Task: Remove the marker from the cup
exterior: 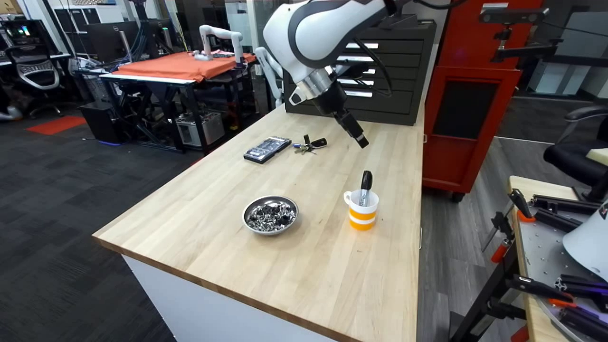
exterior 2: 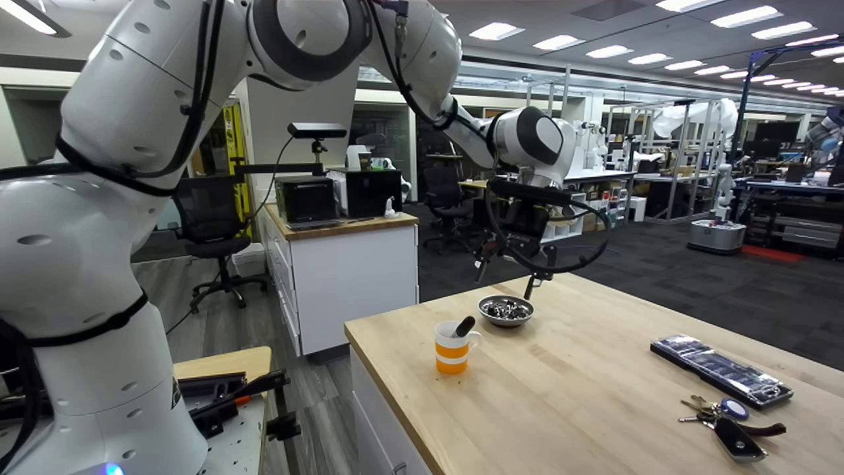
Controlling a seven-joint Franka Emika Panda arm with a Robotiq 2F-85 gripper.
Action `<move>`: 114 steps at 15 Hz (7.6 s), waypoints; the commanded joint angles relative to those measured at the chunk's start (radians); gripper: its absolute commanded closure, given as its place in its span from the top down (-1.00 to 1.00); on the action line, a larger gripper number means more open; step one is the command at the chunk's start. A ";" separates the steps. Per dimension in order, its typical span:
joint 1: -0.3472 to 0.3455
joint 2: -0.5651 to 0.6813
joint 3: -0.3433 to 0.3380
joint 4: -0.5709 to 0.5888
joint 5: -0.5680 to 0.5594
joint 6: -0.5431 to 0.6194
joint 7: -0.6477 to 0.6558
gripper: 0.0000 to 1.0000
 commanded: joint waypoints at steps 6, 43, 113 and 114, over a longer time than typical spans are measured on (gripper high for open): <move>0.000 -0.249 -0.027 -0.373 0.109 0.233 0.404 1.00; 0.012 -0.427 -0.057 -0.836 0.190 0.950 0.663 1.00; -0.061 -0.331 -0.008 -0.752 0.319 0.890 0.110 0.09; -0.061 -0.332 -0.008 -0.751 0.319 0.888 0.110 -0.06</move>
